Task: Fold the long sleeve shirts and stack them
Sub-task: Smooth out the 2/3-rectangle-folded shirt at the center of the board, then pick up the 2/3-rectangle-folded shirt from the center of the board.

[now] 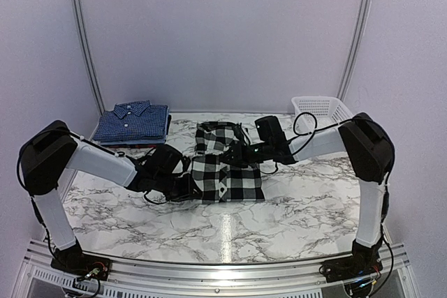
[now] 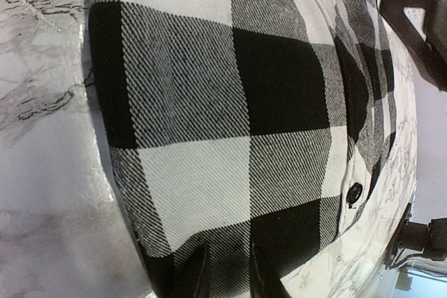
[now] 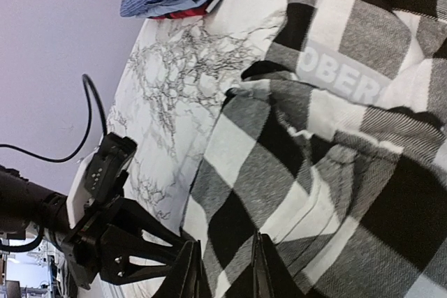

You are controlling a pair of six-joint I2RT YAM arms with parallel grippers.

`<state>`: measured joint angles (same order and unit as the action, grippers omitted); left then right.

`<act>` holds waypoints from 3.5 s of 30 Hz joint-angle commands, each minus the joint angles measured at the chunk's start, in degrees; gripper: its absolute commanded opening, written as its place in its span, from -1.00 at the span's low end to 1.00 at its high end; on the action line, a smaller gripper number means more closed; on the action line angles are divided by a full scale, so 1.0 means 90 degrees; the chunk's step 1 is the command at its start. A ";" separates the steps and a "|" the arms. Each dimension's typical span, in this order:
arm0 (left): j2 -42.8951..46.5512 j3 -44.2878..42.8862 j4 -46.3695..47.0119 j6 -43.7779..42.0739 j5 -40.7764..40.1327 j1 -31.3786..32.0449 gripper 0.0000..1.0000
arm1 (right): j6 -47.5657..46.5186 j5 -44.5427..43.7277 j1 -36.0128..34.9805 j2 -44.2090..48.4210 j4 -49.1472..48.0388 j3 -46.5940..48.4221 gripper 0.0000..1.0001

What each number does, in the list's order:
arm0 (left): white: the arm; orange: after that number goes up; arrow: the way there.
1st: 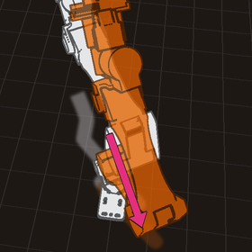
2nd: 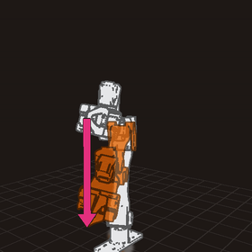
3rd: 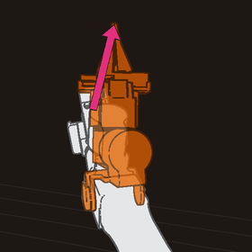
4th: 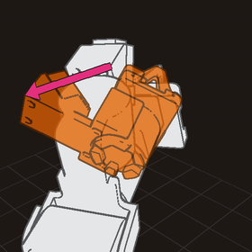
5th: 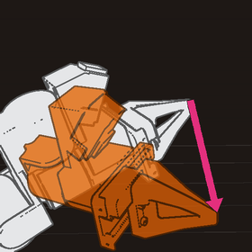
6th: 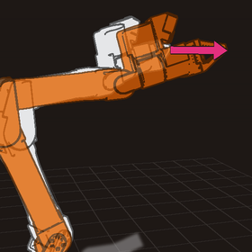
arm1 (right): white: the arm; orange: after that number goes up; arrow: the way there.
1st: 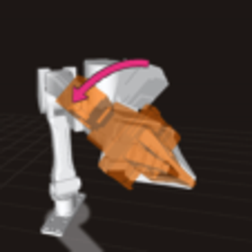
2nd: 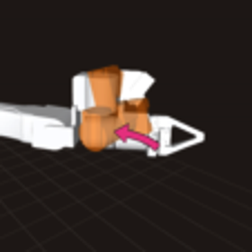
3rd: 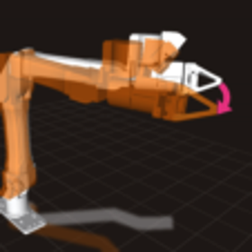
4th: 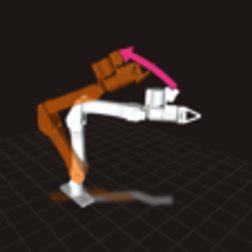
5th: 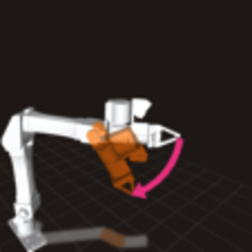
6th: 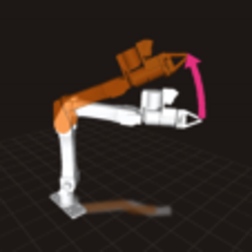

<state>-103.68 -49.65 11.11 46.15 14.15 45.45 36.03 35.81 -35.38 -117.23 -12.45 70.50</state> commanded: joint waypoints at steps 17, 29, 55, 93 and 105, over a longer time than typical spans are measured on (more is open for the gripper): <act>0.0962 0.0439 -0.0281 0.0181 0.0072 -0.0175 -0.56 | 0.0171 -0.0201 -0.0365 0.0794 -0.0644 -0.1663 -0.57; 0.1213 0.0748 -0.0341 0.0169 0.0385 -0.0267 -0.41 | -0.0085 -0.0755 0.0230 0.2755 0.0154 -0.3537 -0.57; 0.0842 0.0764 -0.0429 0.0190 0.0239 -0.0144 -0.38 | -0.0358 -0.1270 0.0271 0.3133 0.0493 -0.4192 -0.50; 0.0410 0.0969 -0.0058 0.0892 0.0151 -0.0001 -0.57 | 0.0225 -0.1874 -0.0056 0.3027 0.0153 -0.4298 -0.48; 0.0452 0.0944 -0.0053 0.0959 0.0048 -0.0001 -0.77 | 0.0038 -0.2620 -0.0508 0.2939 0.0826 -0.3910 -0.38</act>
<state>-98.48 -41.87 12.53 54.87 15.55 45.19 36.82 15.31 -37.91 -89.36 -8.58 33.15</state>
